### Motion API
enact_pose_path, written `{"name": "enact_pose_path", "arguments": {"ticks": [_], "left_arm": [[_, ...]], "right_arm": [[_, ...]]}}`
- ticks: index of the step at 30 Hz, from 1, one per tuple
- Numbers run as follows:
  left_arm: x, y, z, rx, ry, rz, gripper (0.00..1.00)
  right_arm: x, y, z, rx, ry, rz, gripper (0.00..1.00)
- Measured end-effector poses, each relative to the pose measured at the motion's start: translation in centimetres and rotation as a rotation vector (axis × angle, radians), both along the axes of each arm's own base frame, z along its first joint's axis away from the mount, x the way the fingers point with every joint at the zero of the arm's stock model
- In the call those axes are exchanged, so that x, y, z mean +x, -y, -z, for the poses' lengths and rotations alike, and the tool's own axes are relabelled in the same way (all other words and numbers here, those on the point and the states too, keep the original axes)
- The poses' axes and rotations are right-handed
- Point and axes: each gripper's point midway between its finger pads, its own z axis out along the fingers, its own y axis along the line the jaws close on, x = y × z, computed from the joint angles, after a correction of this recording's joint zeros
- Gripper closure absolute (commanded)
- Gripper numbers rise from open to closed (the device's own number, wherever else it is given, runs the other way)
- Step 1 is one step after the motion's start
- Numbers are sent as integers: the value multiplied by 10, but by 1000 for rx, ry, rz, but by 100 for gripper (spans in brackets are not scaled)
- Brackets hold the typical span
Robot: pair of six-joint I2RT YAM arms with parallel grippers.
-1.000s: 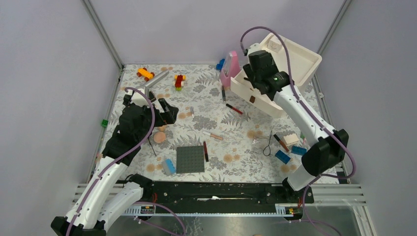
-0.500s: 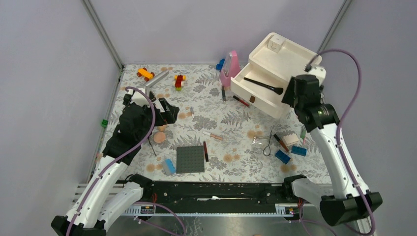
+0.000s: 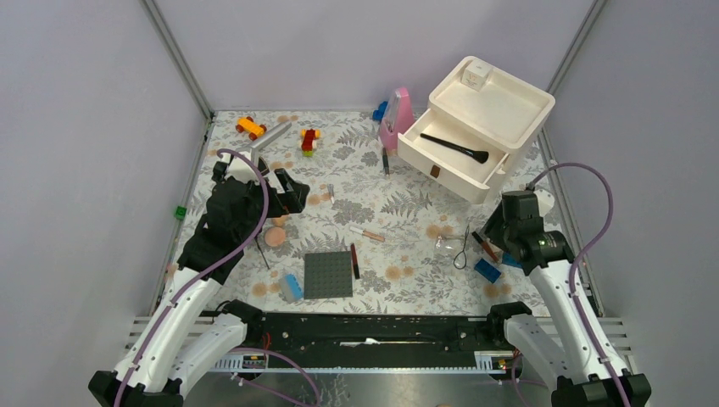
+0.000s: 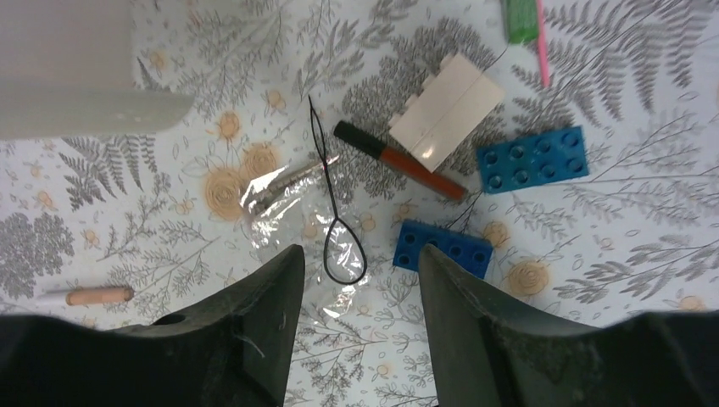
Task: Organize the makeup
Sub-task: Place the makeup brush in the drawer, then pick up the makeup tool from the center of the board.
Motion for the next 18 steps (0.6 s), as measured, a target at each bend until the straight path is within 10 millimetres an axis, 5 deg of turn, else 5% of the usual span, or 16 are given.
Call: {"name": "enact_pose_path", "arguments": {"ticks": [10, 18], "left_arm": [[1, 1, 1, 1, -5, 3, 1], [1, 0, 1, 0, -4, 0, 1]], "right_arm": [[-14, -30, 66, 166, -89, -51, 41], [-5, -42, 93, 220, -96, -61, 45]]}}
